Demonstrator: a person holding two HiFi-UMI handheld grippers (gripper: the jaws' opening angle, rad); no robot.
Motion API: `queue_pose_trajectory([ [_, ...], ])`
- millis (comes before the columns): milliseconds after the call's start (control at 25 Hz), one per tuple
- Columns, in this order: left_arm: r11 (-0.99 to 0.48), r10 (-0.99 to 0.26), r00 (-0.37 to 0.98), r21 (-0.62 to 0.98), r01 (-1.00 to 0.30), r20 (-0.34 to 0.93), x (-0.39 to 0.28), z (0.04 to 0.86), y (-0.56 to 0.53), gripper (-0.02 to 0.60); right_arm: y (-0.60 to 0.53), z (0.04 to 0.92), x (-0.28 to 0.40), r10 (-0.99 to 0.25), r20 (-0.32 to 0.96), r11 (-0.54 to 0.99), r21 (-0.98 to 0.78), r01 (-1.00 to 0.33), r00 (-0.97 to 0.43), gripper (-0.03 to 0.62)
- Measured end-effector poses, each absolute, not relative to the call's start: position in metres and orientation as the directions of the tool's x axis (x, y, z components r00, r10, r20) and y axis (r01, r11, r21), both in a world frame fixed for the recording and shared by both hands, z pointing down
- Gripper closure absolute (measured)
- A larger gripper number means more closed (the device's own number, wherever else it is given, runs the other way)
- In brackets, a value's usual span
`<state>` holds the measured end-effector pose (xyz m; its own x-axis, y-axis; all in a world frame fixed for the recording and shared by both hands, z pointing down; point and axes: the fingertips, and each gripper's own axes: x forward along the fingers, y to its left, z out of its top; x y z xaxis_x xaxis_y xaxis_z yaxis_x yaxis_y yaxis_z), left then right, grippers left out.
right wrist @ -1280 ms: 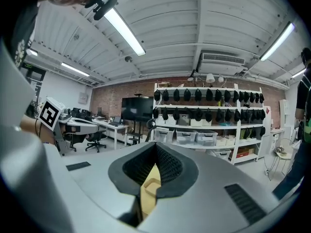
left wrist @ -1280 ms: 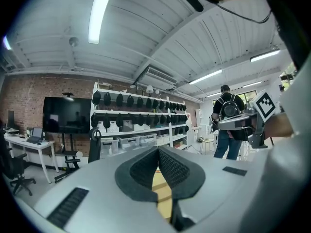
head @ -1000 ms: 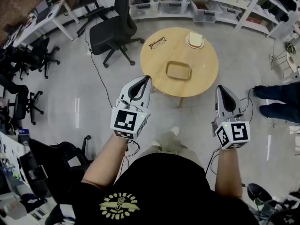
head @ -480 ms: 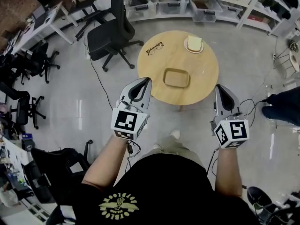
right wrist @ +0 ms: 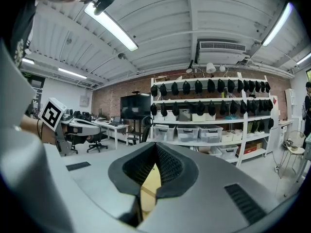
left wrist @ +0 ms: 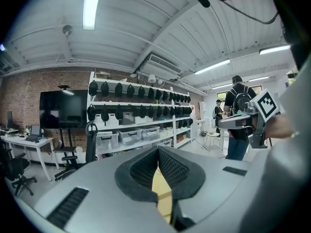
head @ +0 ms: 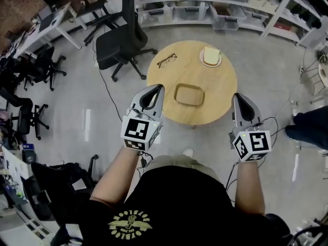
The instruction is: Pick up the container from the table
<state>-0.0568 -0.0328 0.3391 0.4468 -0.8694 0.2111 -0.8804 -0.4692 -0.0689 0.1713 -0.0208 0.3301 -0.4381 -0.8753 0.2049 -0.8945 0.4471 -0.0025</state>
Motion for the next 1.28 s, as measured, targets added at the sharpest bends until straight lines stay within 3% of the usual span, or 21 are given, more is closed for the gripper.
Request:
queue_pose_trajectory([
  [1280, -0.53, -0.824, 0.509, -0.019, -0.848, 0.247, -0.053, 0.366, -0.162, 0.563, -0.15, 0.348, 0.163, -0.876, 0.236, 0.433, 0.004, -0.901, -0.42, 0.579],
])
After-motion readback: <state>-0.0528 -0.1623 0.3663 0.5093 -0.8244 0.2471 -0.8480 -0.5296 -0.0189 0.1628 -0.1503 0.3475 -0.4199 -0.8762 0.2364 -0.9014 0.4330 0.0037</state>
